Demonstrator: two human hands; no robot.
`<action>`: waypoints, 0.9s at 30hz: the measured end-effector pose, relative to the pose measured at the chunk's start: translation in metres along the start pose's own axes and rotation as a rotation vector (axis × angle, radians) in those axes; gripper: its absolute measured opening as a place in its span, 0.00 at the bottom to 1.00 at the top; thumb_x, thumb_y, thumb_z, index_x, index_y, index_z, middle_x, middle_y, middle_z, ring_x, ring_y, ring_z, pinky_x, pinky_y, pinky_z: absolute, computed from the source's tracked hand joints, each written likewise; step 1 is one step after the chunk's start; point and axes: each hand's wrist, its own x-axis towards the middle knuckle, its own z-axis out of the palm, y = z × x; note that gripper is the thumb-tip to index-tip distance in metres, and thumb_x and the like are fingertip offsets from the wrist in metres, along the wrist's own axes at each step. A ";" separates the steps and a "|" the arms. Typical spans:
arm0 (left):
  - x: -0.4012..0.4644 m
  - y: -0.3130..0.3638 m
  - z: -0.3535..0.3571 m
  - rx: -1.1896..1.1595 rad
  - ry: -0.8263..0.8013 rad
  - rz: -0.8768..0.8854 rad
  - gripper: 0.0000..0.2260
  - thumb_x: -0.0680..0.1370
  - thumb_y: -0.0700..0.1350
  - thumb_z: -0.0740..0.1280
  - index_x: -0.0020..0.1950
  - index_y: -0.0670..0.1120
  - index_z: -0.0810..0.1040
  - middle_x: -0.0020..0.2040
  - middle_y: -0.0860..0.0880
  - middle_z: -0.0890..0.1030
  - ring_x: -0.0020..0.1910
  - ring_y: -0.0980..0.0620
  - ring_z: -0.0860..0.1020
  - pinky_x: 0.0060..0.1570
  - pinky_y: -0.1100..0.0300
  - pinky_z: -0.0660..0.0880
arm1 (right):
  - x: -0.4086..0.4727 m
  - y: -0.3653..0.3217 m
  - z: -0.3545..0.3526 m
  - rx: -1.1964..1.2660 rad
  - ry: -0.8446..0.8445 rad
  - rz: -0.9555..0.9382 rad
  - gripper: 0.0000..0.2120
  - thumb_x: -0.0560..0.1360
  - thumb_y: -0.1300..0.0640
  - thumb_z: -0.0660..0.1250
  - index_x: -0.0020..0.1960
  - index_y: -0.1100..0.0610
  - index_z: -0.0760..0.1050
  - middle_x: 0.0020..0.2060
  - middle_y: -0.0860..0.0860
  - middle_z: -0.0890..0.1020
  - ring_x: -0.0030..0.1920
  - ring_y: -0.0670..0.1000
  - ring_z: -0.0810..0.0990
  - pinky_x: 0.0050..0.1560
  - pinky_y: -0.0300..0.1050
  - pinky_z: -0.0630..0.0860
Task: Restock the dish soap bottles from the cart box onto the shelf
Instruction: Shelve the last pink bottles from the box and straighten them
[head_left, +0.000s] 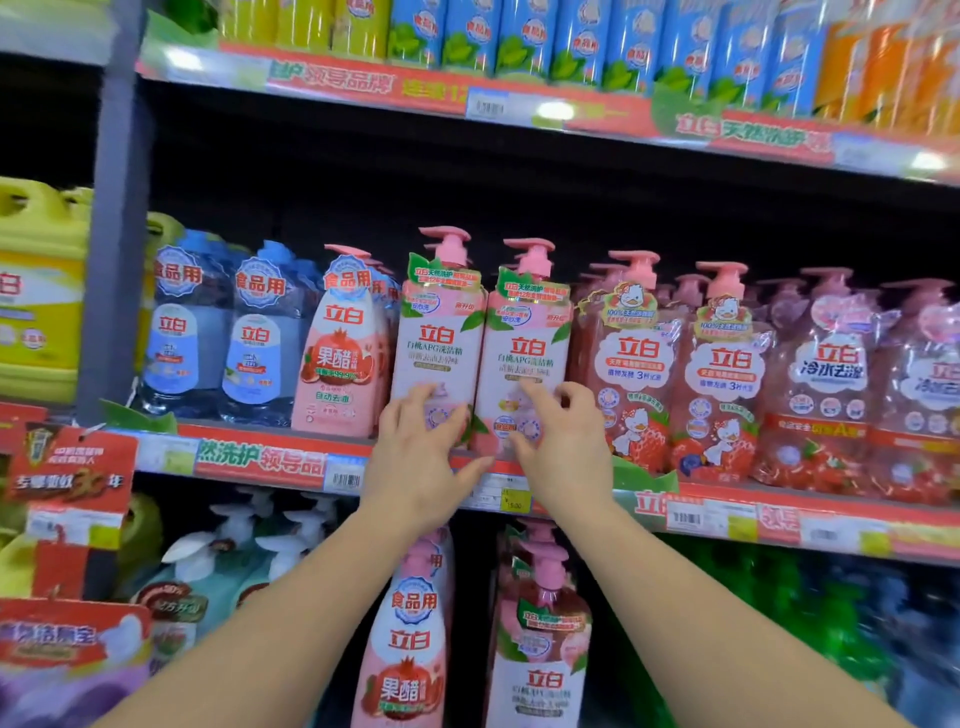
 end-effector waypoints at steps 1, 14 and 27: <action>-0.001 0.000 0.004 0.024 -0.002 0.017 0.31 0.73 0.66 0.66 0.73 0.54 0.70 0.77 0.48 0.56 0.71 0.43 0.55 0.69 0.49 0.64 | -0.002 0.001 0.002 0.009 0.004 -0.028 0.27 0.75 0.53 0.69 0.72 0.44 0.67 0.66 0.54 0.66 0.62 0.56 0.69 0.52 0.47 0.72; -0.003 0.020 0.011 -0.013 0.092 0.090 0.30 0.70 0.64 0.60 0.66 0.50 0.79 0.67 0.37 0.70 0.65 0.38 0.64 0.65 0.41 0.67 | -0.013 0.024 -0.016 0.186 0.045 -0.119 0.19 0.76 0.57 0.68 0.67 0.54 0.76 0.58 0.54 0.74 0.56 0.52 0.74 0.55 0.38 0.67; -0.001 0.144 0.069 0.119 -0.228 0.277 0.42 0.72 0.72 0.46 0.81 0.50 0.49 0.80 0.54 0.40 0.79 0.49 0.39 0.77 0.55 0.45 | -0.042 0.174 -0.083 -0.147 -0.047 0.006 0.28 0.80 0.43 0.58 0.78 0.45 0.56 0.79 0.50 0.49 0.76 0.54 0.58 0.73 0.60 0.59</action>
